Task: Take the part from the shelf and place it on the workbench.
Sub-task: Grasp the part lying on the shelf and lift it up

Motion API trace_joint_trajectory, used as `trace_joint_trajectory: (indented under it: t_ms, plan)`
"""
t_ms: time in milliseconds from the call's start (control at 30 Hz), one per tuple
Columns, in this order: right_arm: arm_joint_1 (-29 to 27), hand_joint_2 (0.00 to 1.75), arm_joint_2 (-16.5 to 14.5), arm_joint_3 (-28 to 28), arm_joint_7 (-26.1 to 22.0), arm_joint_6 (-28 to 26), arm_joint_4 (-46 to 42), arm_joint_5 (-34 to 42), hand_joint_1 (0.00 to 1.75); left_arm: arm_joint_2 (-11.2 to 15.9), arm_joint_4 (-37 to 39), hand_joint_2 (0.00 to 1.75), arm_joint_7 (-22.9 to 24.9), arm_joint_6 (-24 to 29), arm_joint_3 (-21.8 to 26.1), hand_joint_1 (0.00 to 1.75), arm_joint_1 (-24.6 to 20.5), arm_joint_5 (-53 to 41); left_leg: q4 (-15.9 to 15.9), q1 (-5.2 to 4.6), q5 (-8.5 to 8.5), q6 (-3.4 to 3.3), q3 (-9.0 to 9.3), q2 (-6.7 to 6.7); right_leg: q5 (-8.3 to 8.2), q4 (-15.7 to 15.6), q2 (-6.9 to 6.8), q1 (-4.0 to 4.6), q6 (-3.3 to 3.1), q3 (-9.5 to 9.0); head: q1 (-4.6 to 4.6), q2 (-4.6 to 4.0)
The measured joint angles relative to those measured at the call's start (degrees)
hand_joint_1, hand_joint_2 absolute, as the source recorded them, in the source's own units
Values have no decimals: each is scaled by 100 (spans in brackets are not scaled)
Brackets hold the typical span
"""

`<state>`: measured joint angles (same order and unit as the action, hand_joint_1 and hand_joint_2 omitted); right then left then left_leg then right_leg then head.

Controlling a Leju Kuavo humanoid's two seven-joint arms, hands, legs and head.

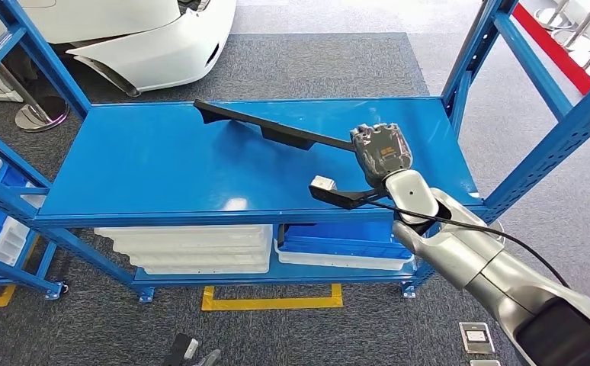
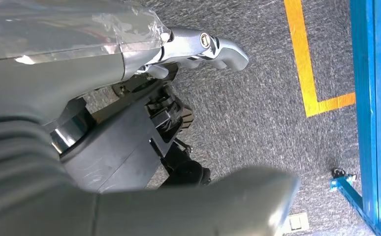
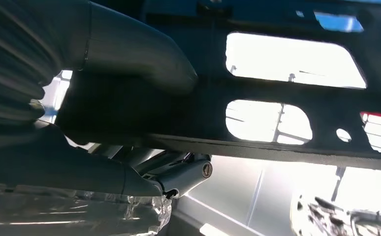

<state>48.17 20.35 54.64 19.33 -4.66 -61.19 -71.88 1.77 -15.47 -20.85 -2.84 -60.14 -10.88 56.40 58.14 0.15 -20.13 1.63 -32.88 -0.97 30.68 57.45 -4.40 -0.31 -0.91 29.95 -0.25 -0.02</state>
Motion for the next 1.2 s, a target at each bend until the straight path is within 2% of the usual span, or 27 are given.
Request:
trace_joint_trajectory:
  t_ms: [100, 300, 433, 1200]
  plan:
    - [-1, 175, 74, -43, 17, 121, -414, -102, 175, -1, 0, 0, 37, 23, 35, 0, 4, 7, 0, 0, 0, 0, 0, 0, 0, 0, -1, 0, 0, 0, 1, 0]
    - [-14, 175, 231, -91, 62, 225, -1094, -199, 175, -2, 0, 0, 95, 81, 128, 0, 6, 12, 1, 0, 0, 0, 0, 0, 0, 0, 0, -1, 0, 0, 3, 0]
    - [-47, 175, 339, -103, 102, 240, -1478, -266, 175, -2, 0, 175, 111, 84, 161, 0, 10, 10, 1, -1, 0, 0, -1, 0, 0, 0, -1, -1, 0, 0, 5, 0]
    - [-158, 175, 837, -315, 305, 549, -3280, -744, 175, -2, 0, 175, 128, 75, 274, 0, 15, -58, 0, 0, 0, 0, -2, 0, 0, 0, 0, 0, 0, 1, 3, 0]
